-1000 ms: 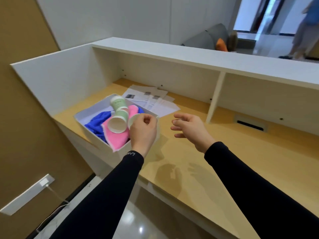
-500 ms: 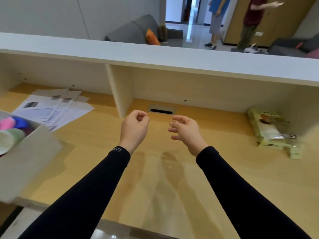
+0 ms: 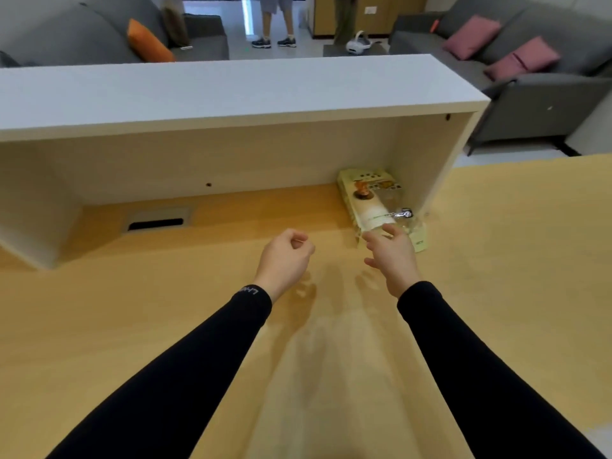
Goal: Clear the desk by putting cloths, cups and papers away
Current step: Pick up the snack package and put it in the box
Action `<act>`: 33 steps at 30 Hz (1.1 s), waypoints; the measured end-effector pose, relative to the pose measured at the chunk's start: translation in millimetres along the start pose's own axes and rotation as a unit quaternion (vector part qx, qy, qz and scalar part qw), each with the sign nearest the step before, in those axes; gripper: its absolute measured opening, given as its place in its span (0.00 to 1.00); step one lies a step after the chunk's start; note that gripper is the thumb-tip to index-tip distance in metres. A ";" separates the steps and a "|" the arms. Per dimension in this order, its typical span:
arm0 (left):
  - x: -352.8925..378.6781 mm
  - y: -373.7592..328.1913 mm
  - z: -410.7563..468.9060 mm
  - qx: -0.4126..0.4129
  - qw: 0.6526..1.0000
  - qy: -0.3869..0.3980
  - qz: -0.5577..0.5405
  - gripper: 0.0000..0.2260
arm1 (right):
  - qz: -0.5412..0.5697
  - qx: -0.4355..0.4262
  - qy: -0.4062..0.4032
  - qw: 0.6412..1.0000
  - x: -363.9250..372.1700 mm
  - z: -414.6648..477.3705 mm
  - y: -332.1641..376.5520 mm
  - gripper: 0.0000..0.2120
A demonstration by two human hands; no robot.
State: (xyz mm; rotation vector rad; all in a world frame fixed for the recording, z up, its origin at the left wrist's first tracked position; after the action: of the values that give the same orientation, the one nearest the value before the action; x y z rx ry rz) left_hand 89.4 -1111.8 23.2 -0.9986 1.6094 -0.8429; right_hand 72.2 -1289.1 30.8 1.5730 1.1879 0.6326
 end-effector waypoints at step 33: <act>19.9 4.9 90.4 -0.155 0.963 0.042 -0.218 0.25 | 0.107 -0.039 0.066 0.991 28.5 82.4 -12.0 0.33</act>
State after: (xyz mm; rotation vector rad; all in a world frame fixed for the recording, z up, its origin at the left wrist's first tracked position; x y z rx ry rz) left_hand 173.4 -1132.1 -10.4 -1.5987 1.6498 -0.9494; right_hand 148.1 -1296.7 -13.0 1.6245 1.0844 0.9252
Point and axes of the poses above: each hand's wrist, its own z-axis towards the middle knuckle, its own x-axis out of the palm, y = z × x, the point moved 3 cm from there along z, towards the middle knuckle, and after that the axes turned 1 degree about -x, right-handed, at the moved point
